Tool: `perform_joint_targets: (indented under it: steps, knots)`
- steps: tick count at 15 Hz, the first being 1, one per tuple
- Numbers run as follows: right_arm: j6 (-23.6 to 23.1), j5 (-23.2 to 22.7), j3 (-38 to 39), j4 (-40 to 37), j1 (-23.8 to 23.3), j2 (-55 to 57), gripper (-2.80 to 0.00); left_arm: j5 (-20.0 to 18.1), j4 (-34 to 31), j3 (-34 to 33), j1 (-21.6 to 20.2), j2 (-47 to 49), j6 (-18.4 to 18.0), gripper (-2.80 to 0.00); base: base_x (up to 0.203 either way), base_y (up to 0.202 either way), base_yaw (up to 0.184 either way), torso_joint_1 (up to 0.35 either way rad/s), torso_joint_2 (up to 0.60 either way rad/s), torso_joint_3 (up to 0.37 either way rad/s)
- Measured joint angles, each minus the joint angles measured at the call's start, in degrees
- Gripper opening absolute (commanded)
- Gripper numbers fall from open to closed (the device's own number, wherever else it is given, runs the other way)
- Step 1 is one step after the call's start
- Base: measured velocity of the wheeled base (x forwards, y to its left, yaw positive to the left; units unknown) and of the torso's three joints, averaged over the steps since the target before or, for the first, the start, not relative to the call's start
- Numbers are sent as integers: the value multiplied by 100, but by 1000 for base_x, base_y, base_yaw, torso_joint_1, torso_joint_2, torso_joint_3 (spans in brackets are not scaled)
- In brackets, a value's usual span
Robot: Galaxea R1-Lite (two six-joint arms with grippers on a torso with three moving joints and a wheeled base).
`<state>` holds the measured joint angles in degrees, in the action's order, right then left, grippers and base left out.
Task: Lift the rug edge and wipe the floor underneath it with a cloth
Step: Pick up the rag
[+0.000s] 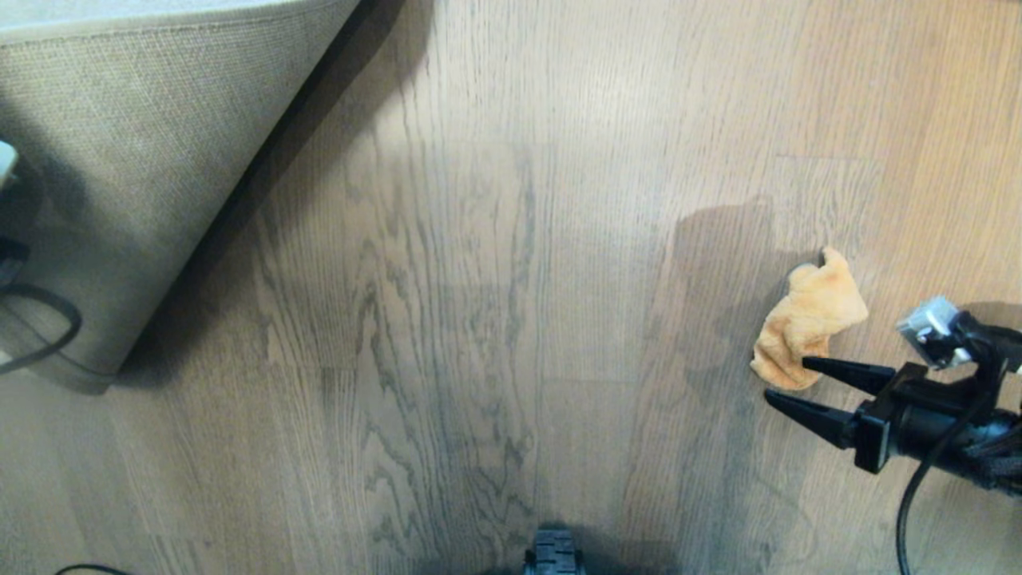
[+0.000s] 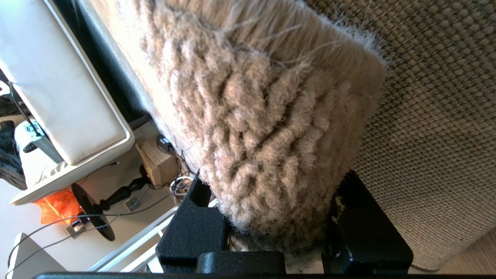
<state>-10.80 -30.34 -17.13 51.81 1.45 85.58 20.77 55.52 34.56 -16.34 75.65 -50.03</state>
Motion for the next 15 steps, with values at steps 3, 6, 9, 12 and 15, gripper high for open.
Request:
perform_joint_targets:
  steps: [3,6,9,12,15]
  knots:
    - [-2,15,-179,11,-14,261,0,0,13,-9,0,39,-2,-280,0,0,0,0,0,0]
    - [-8,46,-374,1,-104,471,0,8,20,-11,0,64,-5,-280,0,0,0,0,0,0]
    - [-11,63,-565,6,-224,659,0,15,74,-13,0,96,-7,-280,0,0,0,0,0,0]
    - [-11,178,-784,30,-305,855,0,15,96,-22,0,130,-13,-280,0,0,0,0,0,0]
    - [-11,452,-1064,40,-415,1061,0,17,95,-20,0,168,-16,-280,0,0,0,0,0,0]
